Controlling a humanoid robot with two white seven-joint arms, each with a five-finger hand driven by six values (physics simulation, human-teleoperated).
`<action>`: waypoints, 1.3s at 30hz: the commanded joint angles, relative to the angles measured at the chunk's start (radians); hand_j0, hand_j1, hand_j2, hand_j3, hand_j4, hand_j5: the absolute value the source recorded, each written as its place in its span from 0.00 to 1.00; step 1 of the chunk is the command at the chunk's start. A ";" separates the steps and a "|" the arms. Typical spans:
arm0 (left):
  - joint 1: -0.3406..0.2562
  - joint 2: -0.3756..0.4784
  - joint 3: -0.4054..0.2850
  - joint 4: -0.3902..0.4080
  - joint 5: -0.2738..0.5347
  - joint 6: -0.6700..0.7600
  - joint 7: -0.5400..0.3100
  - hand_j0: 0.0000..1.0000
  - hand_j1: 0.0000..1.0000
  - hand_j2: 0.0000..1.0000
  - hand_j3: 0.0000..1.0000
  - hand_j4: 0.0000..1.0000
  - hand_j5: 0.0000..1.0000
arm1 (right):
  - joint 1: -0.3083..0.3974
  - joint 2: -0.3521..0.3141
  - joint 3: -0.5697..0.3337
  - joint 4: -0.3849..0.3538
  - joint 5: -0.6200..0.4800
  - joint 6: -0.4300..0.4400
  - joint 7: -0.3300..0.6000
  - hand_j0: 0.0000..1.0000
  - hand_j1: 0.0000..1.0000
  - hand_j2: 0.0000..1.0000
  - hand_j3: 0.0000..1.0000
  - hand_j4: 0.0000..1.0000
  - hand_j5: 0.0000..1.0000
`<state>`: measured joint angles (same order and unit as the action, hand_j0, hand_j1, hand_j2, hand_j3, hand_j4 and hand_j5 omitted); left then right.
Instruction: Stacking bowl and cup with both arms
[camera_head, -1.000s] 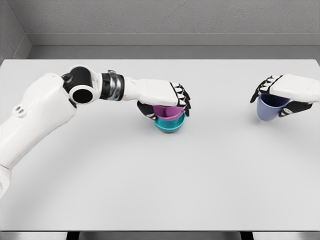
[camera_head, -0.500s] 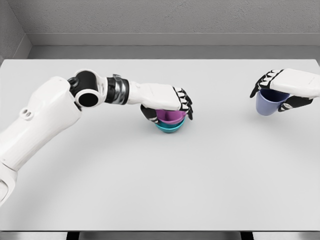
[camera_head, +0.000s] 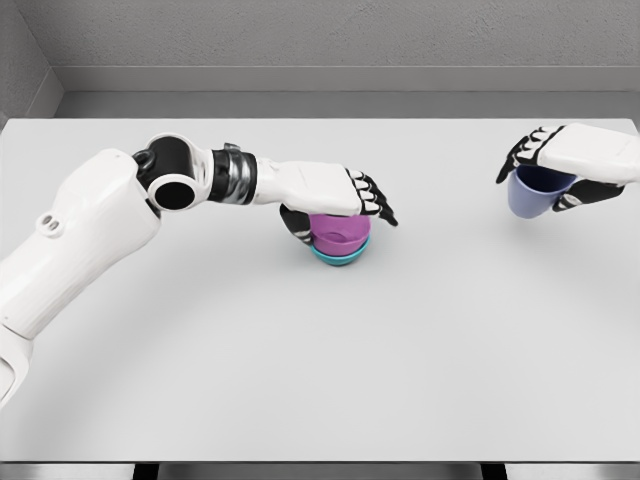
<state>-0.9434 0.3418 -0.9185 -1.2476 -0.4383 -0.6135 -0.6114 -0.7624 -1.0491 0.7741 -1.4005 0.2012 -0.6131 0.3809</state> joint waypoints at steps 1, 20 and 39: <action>-0.002 0.002 0.003 -0.004 0.006 0.003 0.001 1.00 1.00 1.00 1.00 1.00 1.00 | 0.000 0.000 -0.001 -0.008 -0.006 0.002 0.000 0.66 0.66 0.66 0.66 0.66 0.66; 0.003 0.305 0.145 -0.223 0.162 0.003 0.001 1.00 1.00 1.00 1.00 1.00 1.00 | -0.023 0.009 -0.003 -0.032 -0.008 0.002 0.000 0.66 0.66 0.66 0.66 0.66 0.66; 0.640 0.316 0.779 -0.266 0.271 0.003 0.292 1.00 1.00 1.00 1.00 1.00 1.00 | -0.051 0.070 -0.003 -0.084 -0.002 0.002 0.001 0.66 0.66 0.66 0.66 0.66 0.66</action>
<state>-0.2823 0.7570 -0.1846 -1.5310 -0.1665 -0.6131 -0.3240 -0.8130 -0.9837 0.7731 -1.4767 0.2065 -0.6133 0.3824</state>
